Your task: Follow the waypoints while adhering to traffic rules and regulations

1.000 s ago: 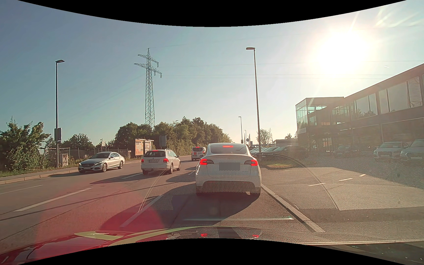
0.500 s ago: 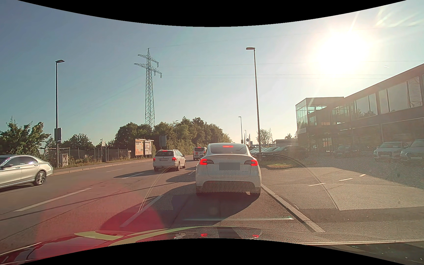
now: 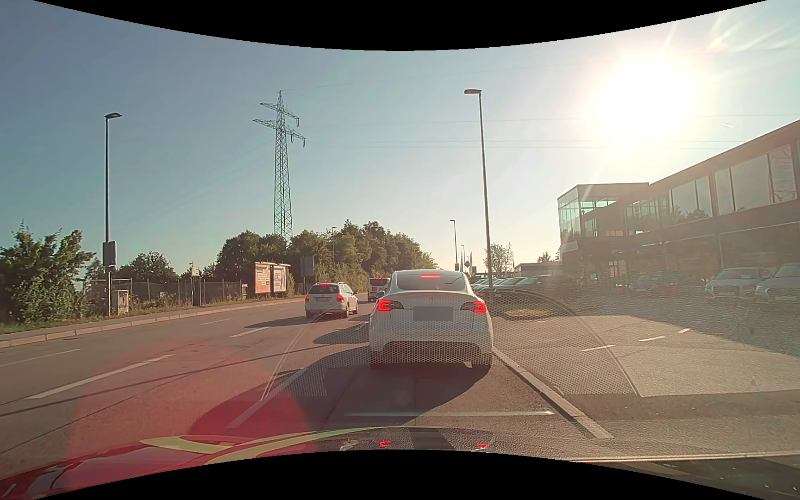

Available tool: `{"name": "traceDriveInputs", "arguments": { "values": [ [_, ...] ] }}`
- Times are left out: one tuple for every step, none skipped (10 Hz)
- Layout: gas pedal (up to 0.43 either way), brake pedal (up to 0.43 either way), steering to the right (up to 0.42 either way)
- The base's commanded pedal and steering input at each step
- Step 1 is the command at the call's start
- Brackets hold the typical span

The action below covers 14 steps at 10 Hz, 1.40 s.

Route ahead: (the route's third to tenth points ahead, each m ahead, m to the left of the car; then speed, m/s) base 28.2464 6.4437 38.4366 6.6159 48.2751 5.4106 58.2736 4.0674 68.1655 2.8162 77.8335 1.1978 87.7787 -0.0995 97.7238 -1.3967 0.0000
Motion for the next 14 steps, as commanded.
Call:
{"name": "traceDriveInputs", "arguments": {
  "values": [
    [0.0, 0.0, 0.009],
    [0.0, 0.0, 0.009],
    [0.0, 0.0, 0.009],
    [0.0, 0.0, 0.009],
    [0.0, 0.0, 0.009],
    [0.0, 0.0, 0.009],
    [0.0, 0.0, 0.009],
    [0.0, 0.0, 0.009],
    [0.0, 0.0, 0.009],
    [0.0, 0.0, 0.009],
    [0.0, 0.0, 0.009],
    [0.0, 0.0, 0.009],
    [0.0, 0.0, 0.009],
    [0.0, 0.0, 0.009]
  ]
}}
